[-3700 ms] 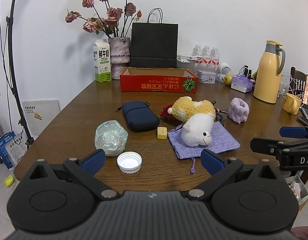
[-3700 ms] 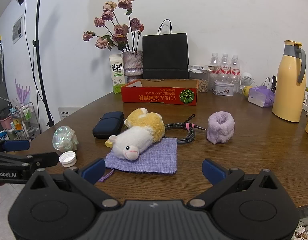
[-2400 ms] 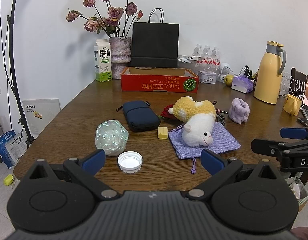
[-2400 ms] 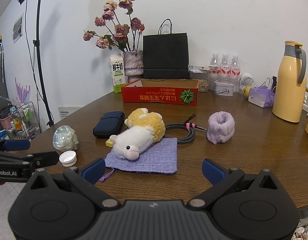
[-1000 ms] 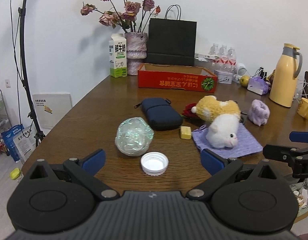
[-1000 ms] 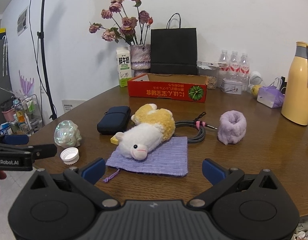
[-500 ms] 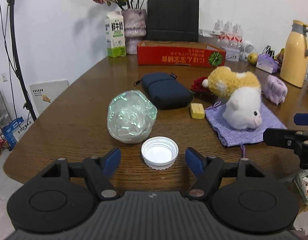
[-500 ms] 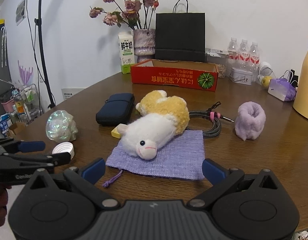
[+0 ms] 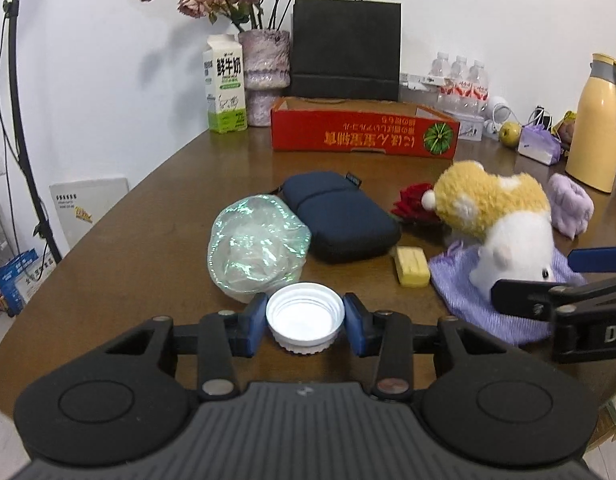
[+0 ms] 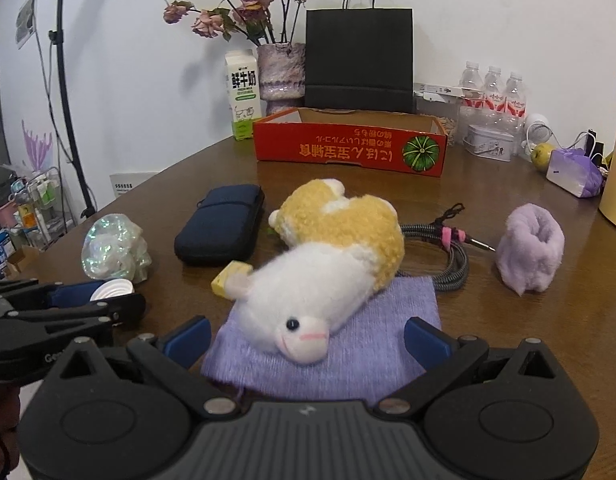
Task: Organize objects
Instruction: 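Close the left gripper on the white cap while the right gripper grasps the white-yellow plush toy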
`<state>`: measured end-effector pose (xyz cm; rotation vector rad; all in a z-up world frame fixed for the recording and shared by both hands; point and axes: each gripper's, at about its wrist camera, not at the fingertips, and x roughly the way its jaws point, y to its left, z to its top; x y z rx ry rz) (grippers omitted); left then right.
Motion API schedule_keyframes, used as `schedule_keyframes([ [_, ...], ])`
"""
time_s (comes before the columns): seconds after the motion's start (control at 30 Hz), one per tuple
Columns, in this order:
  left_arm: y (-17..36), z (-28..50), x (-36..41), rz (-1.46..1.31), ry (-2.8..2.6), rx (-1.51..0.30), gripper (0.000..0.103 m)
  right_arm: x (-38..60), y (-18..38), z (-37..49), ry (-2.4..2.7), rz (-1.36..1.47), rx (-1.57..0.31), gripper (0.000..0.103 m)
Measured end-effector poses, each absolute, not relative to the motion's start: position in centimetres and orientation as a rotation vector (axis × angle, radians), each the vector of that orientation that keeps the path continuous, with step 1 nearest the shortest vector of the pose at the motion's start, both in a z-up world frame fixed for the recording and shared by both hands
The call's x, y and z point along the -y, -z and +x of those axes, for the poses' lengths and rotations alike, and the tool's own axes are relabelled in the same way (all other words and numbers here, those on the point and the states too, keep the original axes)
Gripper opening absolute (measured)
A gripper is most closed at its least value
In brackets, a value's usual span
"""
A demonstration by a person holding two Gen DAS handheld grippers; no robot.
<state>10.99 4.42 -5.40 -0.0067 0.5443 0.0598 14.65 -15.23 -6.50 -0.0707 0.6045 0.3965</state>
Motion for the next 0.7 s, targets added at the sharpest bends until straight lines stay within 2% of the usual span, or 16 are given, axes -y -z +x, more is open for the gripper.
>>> schedule_keyframes([
  [0.2,4.9,12.4,-4.5,-0.012,-0.037,-0.52,0.041,14.2,6.4,16.6,-0.349,-0.044,-0.608,0.103],
  [0.43,4.7,13.2,-4.5,-0.029,-0.008,-0.516,0.041,14.0,7.0,19.2,-0.301,0.004,-0.653,0.096],
  [0.5,4.8,13.2,-4.4,-0.032,0.003,-0.519,0.041,14.1,7.1,19.3,-0.297,0.007,-0.653,0.092],
  [0.6,4.8,13.2,-4.2,-0.032,0.017,-0.521,0.041,14.6,6.9,19.3,-0.309,0.031,-0.653,0.079],
  [0.67,4.6,13.2,-4.0,-0.032,0.027,-0.517,0.041,15.1,6.8,19.2,-0.322,0.05,-0.655,0.066],
  [0.7,4.5,13.2,-3.8,-0.031,0.031,-0.515,0.041,15.3,6.7,19.2,-0.328,0.06,-0.656,0.065],
])
